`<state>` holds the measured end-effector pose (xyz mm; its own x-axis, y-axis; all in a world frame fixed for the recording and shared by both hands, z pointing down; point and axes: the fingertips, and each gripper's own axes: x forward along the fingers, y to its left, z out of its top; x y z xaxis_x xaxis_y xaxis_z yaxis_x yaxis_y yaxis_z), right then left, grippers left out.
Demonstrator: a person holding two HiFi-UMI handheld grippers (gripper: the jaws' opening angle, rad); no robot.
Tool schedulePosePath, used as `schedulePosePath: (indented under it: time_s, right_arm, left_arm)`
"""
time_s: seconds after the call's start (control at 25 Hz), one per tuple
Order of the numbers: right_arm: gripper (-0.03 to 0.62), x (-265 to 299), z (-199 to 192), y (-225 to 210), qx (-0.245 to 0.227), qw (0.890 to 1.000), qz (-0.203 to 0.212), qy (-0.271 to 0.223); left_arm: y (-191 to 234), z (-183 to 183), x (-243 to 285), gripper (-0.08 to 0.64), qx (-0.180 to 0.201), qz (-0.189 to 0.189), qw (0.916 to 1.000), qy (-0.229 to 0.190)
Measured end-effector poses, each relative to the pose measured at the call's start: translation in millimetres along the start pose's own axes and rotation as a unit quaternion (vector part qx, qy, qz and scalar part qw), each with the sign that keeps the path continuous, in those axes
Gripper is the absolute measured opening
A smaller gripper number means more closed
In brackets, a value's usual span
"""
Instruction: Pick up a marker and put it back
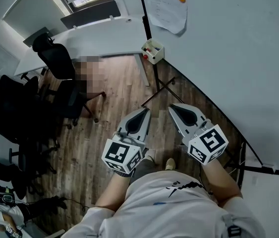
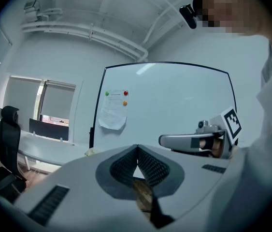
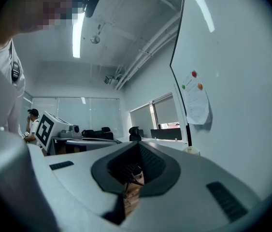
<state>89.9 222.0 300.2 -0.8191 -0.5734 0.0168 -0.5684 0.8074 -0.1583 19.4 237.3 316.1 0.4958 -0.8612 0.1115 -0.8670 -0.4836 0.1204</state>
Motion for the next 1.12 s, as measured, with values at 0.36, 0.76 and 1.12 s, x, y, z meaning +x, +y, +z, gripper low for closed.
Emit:
schedulePosePath:
  time_s: [0.36,0.76,1.12]
  right_arm:
    - [0.012,29.3,-7.9,-21.1,0.010,1.000,-0.001,0.012]
    - [0.012,109.7,-9.7,-76.3,0.010,0.999,-0.042,0.023]
    - [0.012,190.8,-18.5,-127.4,0.041,0.993,-0.102,0.038]
  left_arm:
    - [22.2,-3.6,29.3,0.011,0.001,-0.004,1.0000,0.009]
    - [94.8,-9.5,101.9,0.011,0.010,-0.044,0.9988,0.019]
    - [163.5,-19.9,173.0,0.011,0.067,-0.094,0.9923,0.043]
